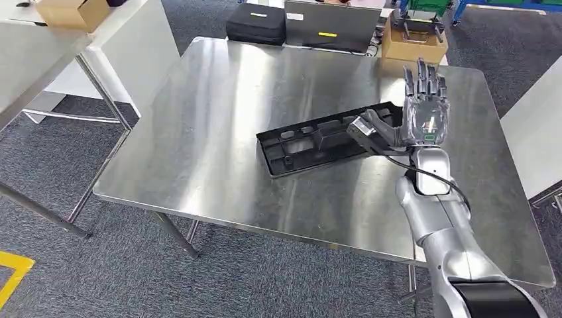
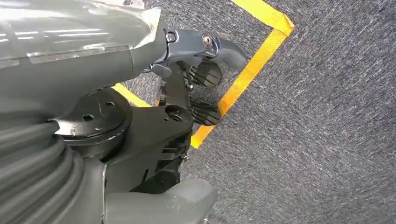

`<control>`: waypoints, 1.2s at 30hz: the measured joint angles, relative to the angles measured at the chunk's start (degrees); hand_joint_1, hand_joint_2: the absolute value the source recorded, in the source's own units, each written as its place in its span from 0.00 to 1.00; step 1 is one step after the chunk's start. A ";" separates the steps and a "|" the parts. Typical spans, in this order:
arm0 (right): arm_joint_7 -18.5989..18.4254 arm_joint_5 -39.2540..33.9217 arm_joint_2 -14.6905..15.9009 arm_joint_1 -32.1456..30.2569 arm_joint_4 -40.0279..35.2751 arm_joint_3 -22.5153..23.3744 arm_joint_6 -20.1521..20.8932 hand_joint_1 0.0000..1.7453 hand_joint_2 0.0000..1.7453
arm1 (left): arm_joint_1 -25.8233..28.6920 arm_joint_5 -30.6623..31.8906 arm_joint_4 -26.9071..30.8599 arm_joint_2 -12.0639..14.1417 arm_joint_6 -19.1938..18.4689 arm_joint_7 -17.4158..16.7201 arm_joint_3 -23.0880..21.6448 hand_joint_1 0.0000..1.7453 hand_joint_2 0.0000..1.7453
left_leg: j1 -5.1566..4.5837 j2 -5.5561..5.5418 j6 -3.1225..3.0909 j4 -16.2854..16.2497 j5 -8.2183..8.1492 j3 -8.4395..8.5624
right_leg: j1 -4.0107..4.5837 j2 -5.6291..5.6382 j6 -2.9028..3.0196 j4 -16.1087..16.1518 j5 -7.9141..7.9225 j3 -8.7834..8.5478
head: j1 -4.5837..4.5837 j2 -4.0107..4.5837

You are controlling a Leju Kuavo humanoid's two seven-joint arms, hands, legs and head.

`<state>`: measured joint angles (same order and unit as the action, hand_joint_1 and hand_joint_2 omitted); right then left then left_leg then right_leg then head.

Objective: Take the parts from the cabinet and place them on the table.

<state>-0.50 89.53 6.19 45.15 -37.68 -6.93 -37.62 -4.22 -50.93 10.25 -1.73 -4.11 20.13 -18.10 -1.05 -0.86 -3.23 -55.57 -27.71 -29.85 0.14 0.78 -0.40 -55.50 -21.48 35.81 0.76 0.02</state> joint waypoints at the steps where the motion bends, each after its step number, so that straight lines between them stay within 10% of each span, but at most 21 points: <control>1: -0.26 0.00 0.22 -0.10 0.00 0.28 0.00 0.00 0.00 | -0.12 0.02 0.00 0.02 0.09 -0.15 0.00 0.00 1.00 | 0.00 0.00 0.00 0.00 0.00 0.00 | 0.00 0.00 0.00 0.00 0.00 0.00 | 0.00 0.00; 11: -0.59 0.20 1.20 -0.58 0.39 1.00 -0.33 0.00 0.00 | -0.63 0.09 0.00 0.15 0.68 -0.50 -0.02 0.00 1.00 | 0.00 0.00 0.00 0.00 0.00 0.00 | 0.00 0.00 0.00 0.00 0.00 0.00 | -0.02 0.00; 12: -0.33 0.22 1.20 -0.59 0.42 1.00 -0.46 0.00 0.00 | -0.63 0.09 0.00 0.15 0.77 -0.50 -0.02 0.00 0.00 | 0.00 0.00 0.00 0.00 0.00 -0.01 | 0.00 0.00 0.00 0.00 0.00 0.00 | 0.00 0.00; 18: 4.02 -0.24 -0.59 -4.89 -7.77 0.83 -0.55 0.00 0.00 | -0.64 -0.61 0.00 -0.04 2.45 -0.81 0.11 0.00 0.00 | 0.02 0.00 0.01 0.01 -0.02 -0.02 | 0.01 0.00 0.00 -0.01 0.00 0.00 | 0.00 0.00; 26: 6.91 -4.68 -2.01 -20.93 -37.37 -3.82 0.72 0.00 0.00 | 0.05 -2.16 0.00 -0.96 1.79 -1.35 1.40 0.00 0.00 | 0.09 -0.15 0.25 0.02 -0.26 -0.07 | 0.04 -0.03 0.08 0.02 -0.10 -0.02 | 0.00 0.00; 29: 7.30 -6.34 -1.86 -26.05 -46.37 -5.38 0.55 0.00 0.00 | 0.55 -3.04 0.00 -1.13 0.83 -1.79 2.12 0.00 0.00 | 0.52 0.09 -1.11 1.52 0.70 1.01 | 0.45 0.18 -0.52 0.63 0.15 -0.36 | 0.04 0.00; 33: 7.74 -7.54 -0.15 -30.70 -53.97 -6.56 0.37 0.00 0.00 | 0.96 -3.30 0.00 -1.53 0.15 -2.03 2.91 0.00 0.00 | 1.25 0.57 -1.39 3.11 1.45 2.18 | -0.31 -0.07 -0.34 -13.31 -6.17 5.78 | -0.50 0.00; 36: 7.91 -8.11 0.59 -32.96 -56.74 -6.91 0.24 0.00 0.00 | 1.38 -3.48 0.00 -1.73 0.04 -2.12 3.13 0.00 0.00 | 1.71 0.72 -0.71 2.66 1.10 2.20 | -1.65 -0.24 -2.17 -15.78 -6.36 6.80 | -0.44 0.00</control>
<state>7.41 81.42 6.78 12.19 -94.43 -13.84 -37.38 -2.84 -54.40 10.25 -3.45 -4.07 18.01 -14.97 0.67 -0.15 -3.94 -52.91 -26.60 -27.65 -1.51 0.53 -2.57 -71.28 -27.83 42.62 0.33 0.02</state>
